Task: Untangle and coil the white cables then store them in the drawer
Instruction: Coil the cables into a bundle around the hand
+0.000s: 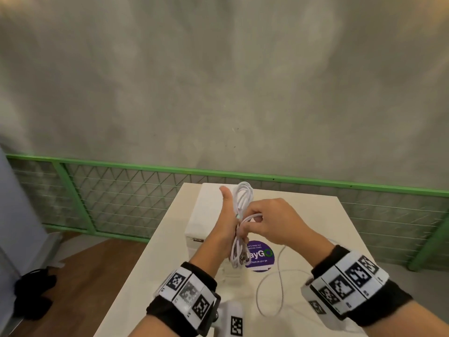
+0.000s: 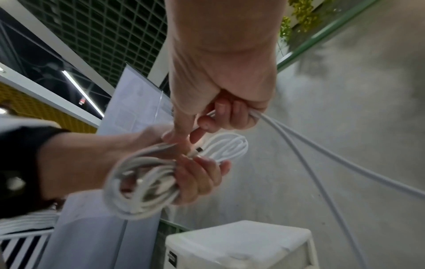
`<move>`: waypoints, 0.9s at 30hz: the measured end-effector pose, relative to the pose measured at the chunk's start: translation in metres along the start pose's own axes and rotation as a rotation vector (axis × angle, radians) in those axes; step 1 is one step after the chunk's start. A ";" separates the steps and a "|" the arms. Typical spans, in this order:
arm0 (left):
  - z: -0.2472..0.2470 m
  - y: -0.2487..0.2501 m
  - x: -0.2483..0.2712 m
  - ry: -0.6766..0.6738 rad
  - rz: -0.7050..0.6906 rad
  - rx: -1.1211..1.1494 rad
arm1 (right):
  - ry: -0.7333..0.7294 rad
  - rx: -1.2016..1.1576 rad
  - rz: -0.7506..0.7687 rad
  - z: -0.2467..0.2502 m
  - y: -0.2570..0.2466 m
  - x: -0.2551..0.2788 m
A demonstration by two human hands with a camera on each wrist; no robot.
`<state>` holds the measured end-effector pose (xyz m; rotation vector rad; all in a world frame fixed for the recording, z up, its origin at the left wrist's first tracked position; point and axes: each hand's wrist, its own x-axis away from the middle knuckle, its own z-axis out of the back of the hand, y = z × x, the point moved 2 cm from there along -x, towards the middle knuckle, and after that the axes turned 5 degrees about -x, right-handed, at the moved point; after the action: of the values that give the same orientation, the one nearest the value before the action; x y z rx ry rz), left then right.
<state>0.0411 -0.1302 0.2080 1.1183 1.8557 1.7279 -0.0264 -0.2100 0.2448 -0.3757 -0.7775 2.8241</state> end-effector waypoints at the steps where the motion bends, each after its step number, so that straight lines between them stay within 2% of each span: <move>1: 0.001 -0.006 -0.001 -0.056 -0.014 -0.032 | 0.002 0.012 -0.019 0.000 0.002 -0.002; 4: 0.004 -0.021 0.001 -0.178 -0.024 -0.165 | -0.013 0.013 -0.021 0.004 0.007 -0.010; 5: 0.006 -0.025 0.000 -0.197 -0.033 -0.291 | -0.031 -0.006 -0.038 0.007 0.009 -0.012; 7: 0.009 -0.032 0.001 -0.203 -0.021 -0.597 | -0.097 0.027 -0.077 0.016 0.011 -0.014; 10: 0.009 -0.039 0.003 -0.186 0.027 -0.925 | -0.153 0.094 -0.095 0.028 0.014 -0.020; 13: 0.006 -0.041 0.007 -0.172 0.029 -1.128 | -0.158 0.057 -0.145 0.038 0.025 -0.026; 19: -0.002 -0.033 0.014 -0.136 -0.093 -0.917 | -0.113 0.000 -0.236 0.043 0.058 -0.021; 22: 0.001 -0.034 0.013 -0.094 -0.065 -0.678 | -0.040 -0.013 -0.278 0.038 0.069 -0.013; 27: 0.003 -0.035 0.007 0.010 -0.013 -0.303 | 0.034 -0.075 -0.259 0.019 0.064 0.004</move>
<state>0.0287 -0.1205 0.1760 0.9761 1.5344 1.9295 -0.0425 -0.2724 0.2259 -0.3086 -0.8591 2.5482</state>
